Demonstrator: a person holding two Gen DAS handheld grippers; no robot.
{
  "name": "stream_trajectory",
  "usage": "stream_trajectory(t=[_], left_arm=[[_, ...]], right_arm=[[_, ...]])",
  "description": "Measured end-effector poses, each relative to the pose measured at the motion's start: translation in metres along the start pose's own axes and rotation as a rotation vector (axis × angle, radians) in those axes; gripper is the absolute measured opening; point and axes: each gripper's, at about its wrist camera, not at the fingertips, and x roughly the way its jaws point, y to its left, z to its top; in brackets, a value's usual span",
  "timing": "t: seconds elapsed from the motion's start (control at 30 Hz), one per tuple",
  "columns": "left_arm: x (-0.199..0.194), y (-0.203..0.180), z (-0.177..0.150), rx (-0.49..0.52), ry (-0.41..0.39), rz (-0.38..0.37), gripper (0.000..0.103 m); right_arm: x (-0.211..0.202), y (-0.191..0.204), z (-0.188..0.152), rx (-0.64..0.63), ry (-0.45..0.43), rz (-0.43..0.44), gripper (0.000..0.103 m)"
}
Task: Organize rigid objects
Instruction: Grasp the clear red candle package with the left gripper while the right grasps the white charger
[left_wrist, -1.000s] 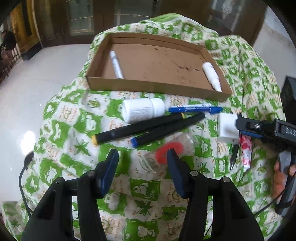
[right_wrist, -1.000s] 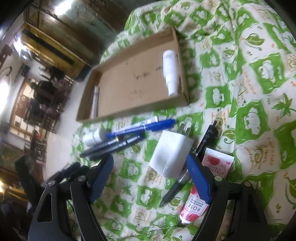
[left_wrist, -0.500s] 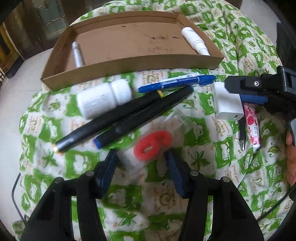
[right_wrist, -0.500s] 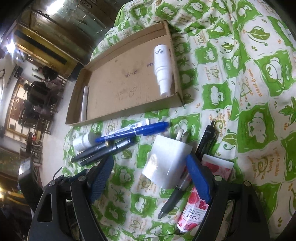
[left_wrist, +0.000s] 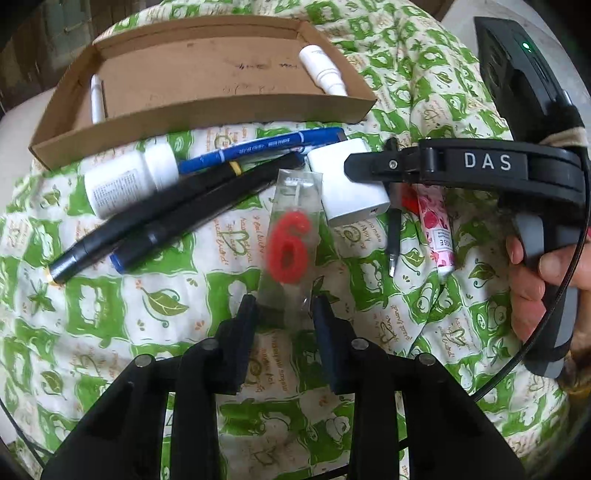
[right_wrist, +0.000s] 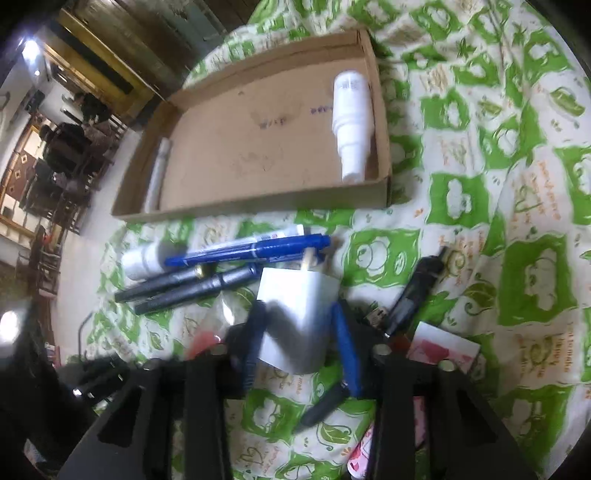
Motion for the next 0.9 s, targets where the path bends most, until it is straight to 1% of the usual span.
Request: stream_trajectory(t=[0.1, 0.17, 0.2, 0.23, 0.27, 0.3, 0.4, 0.5, 0.53, 0.57, 0.6, 0.7, 0.73, 0.77, 0.83, 0.9], left_arm=[[-0.004, -0.003, 0.002, 0.014, -0.016, 0.05, 0.029], [-0.007, 0.001, 0.004, 0.016, -0.014, 0.054, 0.031], [-0.007, 0.002, 0.007, 0.018, -0.014, 0.057, 0.035], [-0.006, 0.001, 0.011, 0.023, -0.014, 0.072, 0.041], [0.0, 0.002, 0.02, 0.028, -0.013, 0.085, 0.045], [0.002, 0.004, 0.025, 0.031, -0.013, 0.095, 0.048], [0.012, 0.002, 0.038, 0.032, -0.009, 0.091, 0.048], [0.023, -0.004, 0.051, 0.029, -0.001, 0.063, 0.048], [0.027, -0.006, 0.053, 0.03, 0.003, 0.062, 0.042], [0.031, -0.008, 0.055, 0.032, 0.004, 0.08, 0.035], [0.034, -0.011, 0.056, 0.039, 0.007, 0.116, 0.028], [0.032, -0.013, 0.054, 0.043, 0.006, 0.139, 0.026], [0.029, -0.012, 0.052, 0.04, 0.013, 0.144, 0.026], [0.026, -0.011, 0.049, 0.04, 0.016, 0.157, 0.026], [0.016, -0.004, 0.039, 0.033, 0.016, 0.18, 0.026], [0.006, 0.008, 0.029, 0.001, 0.008, 0.208, 0.026]], right_arm=[[0.0, -0.001, -0.002, 0.006, 0.005, 0.007, 0.028], [0.0, -0.004, -0.002, 0.021, 0.012, 0.027, 0.028], [0.001, -0.005, -0.002, 0.037, 0.014, 0.041, 0.029], [0.002, -0.008, -0.001, 0.061, 0.024, 0.057, 0.031], [0.003, -0.01, -0.001, 0.075, 0.031, 0.06, 0.031], [0.005, -0.012, -0.001, 0.089, 0.039, 0.065, 0.034], [0.008, -0.015, 0.0, 0.114, 0.045, 0.082, 0.035], [0.009, -0.016, 0.0, 0.123, 0.044, 0.094, 0.035], [0.008, -0.017, 0.001, 0.125, 0.044, 0.097, 0.035], [0.009, -0.018, 0.001, 0.126, 0.043, 0.102, 0.035], [0.009, -0.018, 0.001, 0.125, 0.044, 0.105, 0.036], [0.011, -0.016, 0.003, 0.111, 0.05, 0.114, 0.041], [0.011, -0.015, 0.003, 0.105, 0.048, 0.125, 0.045], [0.01, -0.013, 0.003, 0.099, 0.048, 0.129, 0.047], [0.011, -0.01, 0.003, 0.089, 0.053, 0.132, 0.052], [0.011, -0.006, 0.002, 0.069, 0.052, 0.121, 0.055]])
